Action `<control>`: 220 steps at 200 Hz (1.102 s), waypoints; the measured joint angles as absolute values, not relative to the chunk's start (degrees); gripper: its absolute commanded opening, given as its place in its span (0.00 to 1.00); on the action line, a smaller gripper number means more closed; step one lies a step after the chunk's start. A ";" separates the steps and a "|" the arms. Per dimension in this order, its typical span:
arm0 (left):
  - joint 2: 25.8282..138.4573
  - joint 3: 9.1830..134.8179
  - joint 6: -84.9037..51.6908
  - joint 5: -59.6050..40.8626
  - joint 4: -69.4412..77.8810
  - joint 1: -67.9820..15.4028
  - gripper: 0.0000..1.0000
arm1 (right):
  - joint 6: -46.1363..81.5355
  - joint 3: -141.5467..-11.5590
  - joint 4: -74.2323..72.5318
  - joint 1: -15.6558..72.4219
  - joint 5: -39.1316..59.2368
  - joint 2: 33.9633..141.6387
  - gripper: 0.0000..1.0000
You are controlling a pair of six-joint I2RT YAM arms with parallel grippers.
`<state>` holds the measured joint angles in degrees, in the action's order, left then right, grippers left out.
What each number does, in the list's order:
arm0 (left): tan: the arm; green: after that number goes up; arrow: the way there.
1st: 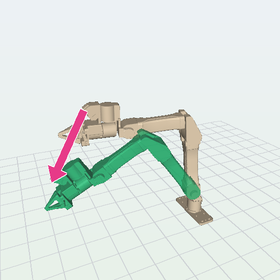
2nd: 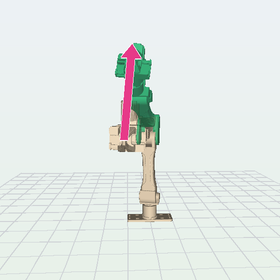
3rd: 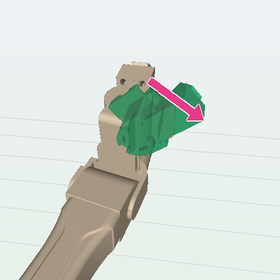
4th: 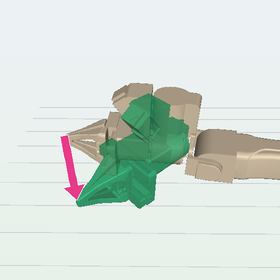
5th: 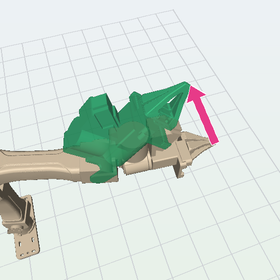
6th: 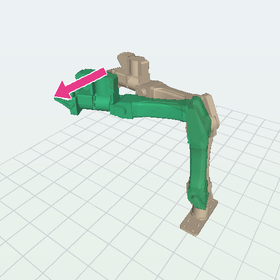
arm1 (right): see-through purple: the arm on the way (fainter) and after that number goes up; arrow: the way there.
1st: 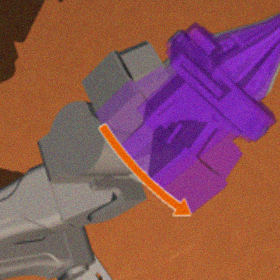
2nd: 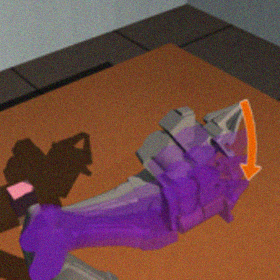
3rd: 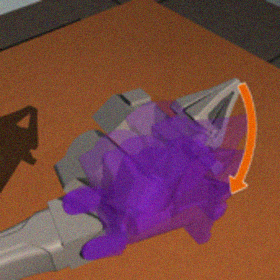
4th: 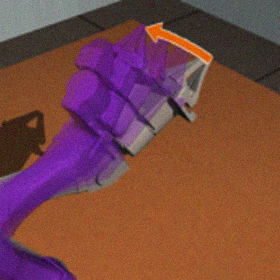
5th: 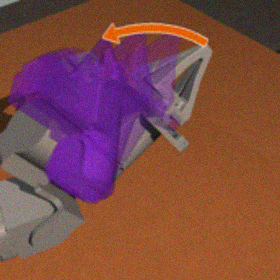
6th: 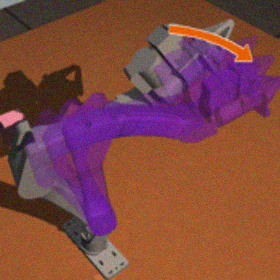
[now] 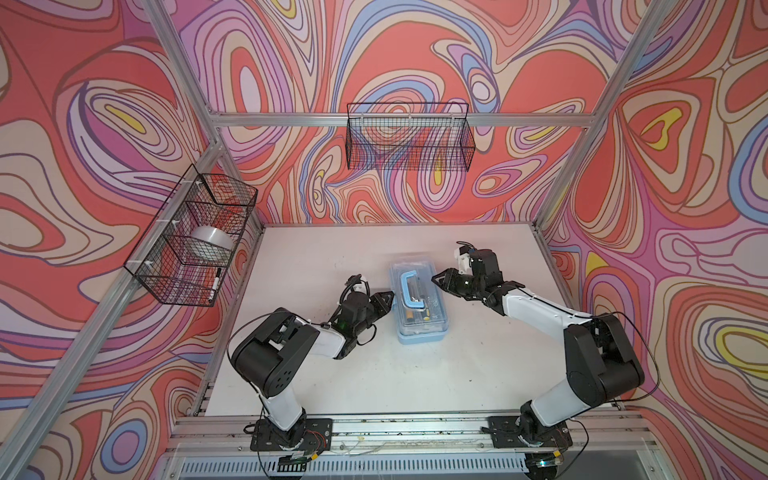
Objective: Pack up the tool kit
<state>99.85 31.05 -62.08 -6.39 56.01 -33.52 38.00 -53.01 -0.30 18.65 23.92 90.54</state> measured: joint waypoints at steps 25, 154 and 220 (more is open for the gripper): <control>103.31 29.95 -64.45 -4.99 63.51 -33.80 0.28 | 40.40 -50.35 -4.73 18.44 24.32 90.08 0.33; 107.87 32.21 -66.74 -2.24 68.66 -34.96 0.34 | 47.81 -42.81 -13.50 18.24 22.26 86.48 0.33; 105.16 36.93 -64.90 -7.99 55.27 -32.34 0.58 | 47.31 -43.94 -6.59 18.50 19.84 84.07 0.46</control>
<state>105.16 36.93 -64.90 -7.99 55.27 -32.34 47.31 -43.94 -6.59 18.50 19.84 84.07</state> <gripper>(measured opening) 0.489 0.417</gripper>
